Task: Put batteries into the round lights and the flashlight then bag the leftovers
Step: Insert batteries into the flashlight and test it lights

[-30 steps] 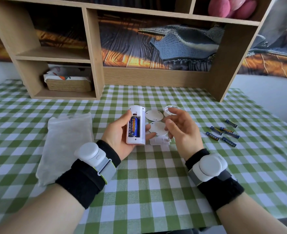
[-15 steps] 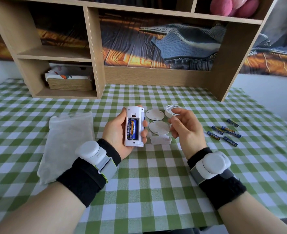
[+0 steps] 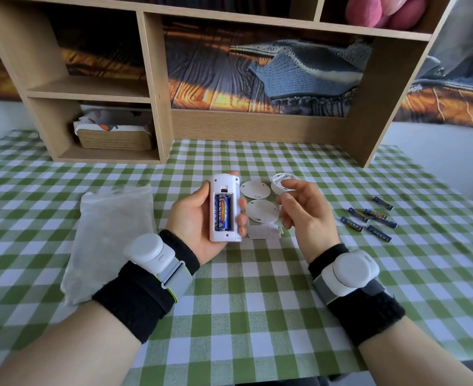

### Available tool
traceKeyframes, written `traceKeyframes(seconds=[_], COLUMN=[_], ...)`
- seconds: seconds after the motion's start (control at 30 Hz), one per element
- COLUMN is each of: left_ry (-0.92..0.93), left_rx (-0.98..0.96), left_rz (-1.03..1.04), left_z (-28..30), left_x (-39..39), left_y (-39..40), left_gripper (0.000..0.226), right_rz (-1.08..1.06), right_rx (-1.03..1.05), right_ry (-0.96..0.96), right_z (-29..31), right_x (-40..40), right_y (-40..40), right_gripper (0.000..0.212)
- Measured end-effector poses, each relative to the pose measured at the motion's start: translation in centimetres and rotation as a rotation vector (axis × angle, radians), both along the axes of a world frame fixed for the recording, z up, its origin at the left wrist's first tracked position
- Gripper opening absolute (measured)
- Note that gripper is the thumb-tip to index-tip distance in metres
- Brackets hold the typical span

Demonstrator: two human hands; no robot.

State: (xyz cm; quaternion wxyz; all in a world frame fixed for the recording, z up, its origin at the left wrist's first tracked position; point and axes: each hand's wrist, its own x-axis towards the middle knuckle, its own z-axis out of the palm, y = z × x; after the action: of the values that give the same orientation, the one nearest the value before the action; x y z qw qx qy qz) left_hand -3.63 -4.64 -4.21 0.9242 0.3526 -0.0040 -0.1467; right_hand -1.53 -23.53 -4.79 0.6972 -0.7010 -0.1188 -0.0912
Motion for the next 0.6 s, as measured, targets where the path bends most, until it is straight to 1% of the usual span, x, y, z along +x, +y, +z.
traceKeyframes(seconds=[0.03,0.1,0.2,0.27,0.3,0.37,0.5,0.6], left_ry=[0.006,0.013,0.046,0.062,0.062,0.058,0.059,0.067], left_rx=[0.001,0.023,0.081,0.135,0.166,0.206,0.220,0.231], left_rz=[0.003,0.011,0.025,0.010,-0.009,-0.029,-0.004,0.003], left_z=[0.0,0.1,0.1,0.2,0.2,0.3,0.1,0.2], left_x=[0.0,-0.1,-0.2,-0.4,-0.4,-0.6,-0.5,-0.4], left_y=[0.0,-0.1,-0.5,-0.7,-0.8,-0.9,-1.1,-0.8], left_gripper=[0.052,0.052,0.053,0.052,0.052,0.052,0.048,0.051], right_rz=[0.002,0.032,0.142,0.219,0.255,0.307,0.277,0.303], right_rx=[-0.038,-0.190,-0.399,-0.464,-0.465,-0.424,-0.372,-0.285], right_ry=[-0.024,-0.101,-0.141,-0.149,-0.150,-0.122,-0.053,0.026], right_z=[0.0,-0.1,-0.1,0.0,0.2,0.5,0.8,0.9], right_x=[-0.1,-0.4,-1.1,-1.3,-1.4,-1.6,-1.7,-1.1], right_y=[0.0,0.4,1.4,1.7,1.9,2.2,2.9,3.3], right_gripper=[0.017,0.022,0.050,0.067,0.073,0.075,0.071,0.069])
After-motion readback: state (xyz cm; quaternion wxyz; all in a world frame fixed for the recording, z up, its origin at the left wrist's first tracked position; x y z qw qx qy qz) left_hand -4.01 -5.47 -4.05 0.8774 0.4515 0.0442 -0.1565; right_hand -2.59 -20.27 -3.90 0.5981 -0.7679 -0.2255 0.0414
